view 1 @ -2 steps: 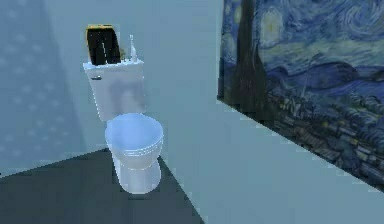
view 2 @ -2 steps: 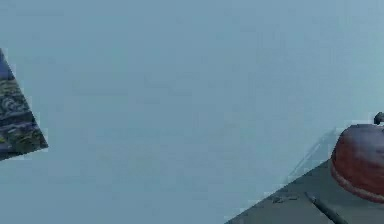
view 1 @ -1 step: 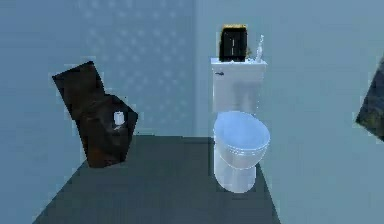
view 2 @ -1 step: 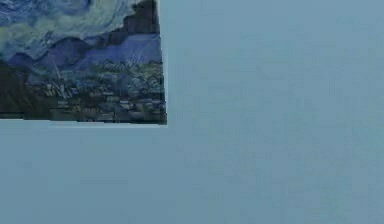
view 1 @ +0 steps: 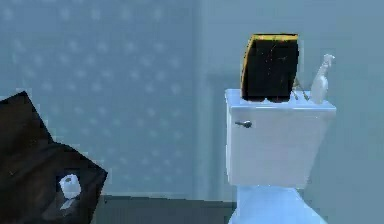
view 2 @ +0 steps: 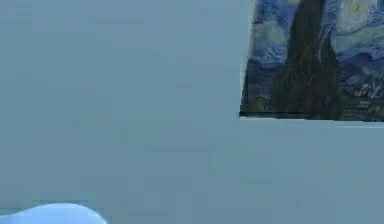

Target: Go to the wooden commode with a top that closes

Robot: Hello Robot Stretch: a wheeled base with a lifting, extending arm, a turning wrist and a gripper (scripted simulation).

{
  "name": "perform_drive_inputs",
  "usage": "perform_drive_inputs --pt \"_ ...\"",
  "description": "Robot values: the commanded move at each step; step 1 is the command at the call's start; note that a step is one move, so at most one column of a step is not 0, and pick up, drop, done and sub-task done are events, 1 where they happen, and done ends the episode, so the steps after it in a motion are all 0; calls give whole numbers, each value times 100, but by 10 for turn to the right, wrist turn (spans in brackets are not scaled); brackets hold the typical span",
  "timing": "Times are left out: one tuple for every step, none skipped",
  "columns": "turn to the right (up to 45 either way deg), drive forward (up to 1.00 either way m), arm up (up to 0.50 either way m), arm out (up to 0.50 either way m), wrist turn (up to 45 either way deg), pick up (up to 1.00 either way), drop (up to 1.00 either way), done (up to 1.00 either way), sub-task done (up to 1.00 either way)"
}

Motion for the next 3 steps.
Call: perform_drive_inputs --pt "-180 0 0 0 0 0 0 0 0" --pt "0 10 0 0 0 0 0 0 0" --pt "-240 0 0 0 0 0 0 0 0"
